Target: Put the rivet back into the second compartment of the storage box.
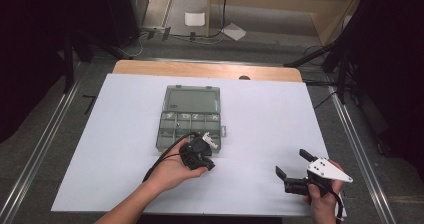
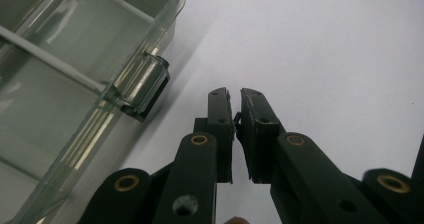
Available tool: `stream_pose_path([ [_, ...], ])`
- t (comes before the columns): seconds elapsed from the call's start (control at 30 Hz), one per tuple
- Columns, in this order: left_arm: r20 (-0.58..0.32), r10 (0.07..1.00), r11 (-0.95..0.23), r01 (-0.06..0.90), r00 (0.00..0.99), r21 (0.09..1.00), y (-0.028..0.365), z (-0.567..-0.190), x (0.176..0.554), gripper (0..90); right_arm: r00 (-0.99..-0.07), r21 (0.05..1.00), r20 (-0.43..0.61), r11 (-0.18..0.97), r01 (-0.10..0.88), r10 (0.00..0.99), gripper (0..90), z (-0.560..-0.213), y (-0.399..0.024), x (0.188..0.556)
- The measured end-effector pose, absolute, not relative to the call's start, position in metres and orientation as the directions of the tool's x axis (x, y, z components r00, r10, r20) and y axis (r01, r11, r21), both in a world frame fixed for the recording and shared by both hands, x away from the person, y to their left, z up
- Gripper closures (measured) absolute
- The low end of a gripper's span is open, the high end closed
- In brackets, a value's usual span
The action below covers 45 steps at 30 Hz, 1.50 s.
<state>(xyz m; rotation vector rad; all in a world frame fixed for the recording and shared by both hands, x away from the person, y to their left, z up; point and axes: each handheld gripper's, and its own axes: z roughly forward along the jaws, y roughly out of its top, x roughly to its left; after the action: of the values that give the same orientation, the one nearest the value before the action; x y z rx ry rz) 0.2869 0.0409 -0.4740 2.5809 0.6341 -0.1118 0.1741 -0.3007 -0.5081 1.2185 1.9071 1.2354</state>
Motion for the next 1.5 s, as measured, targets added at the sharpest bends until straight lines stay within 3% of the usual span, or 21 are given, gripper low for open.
stream_pose_path([
  [1.5,-0.144,0.475,-0.739,0.482,0.868,0.471,0.083,-0.437,0.305,83.6,-0.437,0.905,0.016,0.173,0.389,0.899,0.0,-0.509,-0.3,0.175],
])
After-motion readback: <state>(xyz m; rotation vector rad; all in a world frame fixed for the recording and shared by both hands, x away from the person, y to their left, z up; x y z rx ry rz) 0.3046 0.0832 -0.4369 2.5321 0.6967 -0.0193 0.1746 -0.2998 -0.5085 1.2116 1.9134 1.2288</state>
